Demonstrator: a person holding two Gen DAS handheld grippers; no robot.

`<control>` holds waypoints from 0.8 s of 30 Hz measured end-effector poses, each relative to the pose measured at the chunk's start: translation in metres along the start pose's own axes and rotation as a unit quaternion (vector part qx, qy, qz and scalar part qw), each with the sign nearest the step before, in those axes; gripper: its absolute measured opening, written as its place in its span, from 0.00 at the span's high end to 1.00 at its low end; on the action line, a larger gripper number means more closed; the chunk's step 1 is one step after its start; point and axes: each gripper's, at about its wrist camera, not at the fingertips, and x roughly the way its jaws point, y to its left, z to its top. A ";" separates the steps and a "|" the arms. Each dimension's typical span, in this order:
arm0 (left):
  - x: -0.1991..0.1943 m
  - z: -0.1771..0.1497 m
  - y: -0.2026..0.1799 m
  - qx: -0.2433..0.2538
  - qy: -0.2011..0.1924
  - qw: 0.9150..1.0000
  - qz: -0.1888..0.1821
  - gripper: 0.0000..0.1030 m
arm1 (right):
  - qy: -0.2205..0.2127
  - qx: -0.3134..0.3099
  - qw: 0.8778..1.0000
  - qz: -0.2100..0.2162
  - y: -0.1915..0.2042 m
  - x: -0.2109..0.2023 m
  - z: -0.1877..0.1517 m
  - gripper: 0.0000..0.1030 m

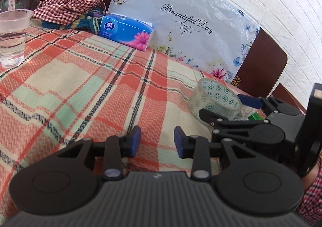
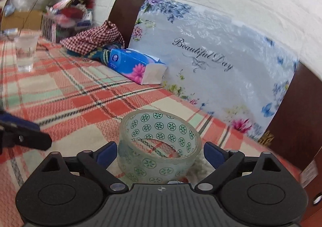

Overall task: Organize objects
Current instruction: 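Reach to the clear packing tape roll and grasp it with the left gripper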

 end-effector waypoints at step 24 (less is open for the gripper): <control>-0.014 -0.005 -0.098 0.051 0.074 0.996 -0.029 0.61 | 0.092 0.158 0.977 -0.111 -0.106 -0.199 -0.133 0.12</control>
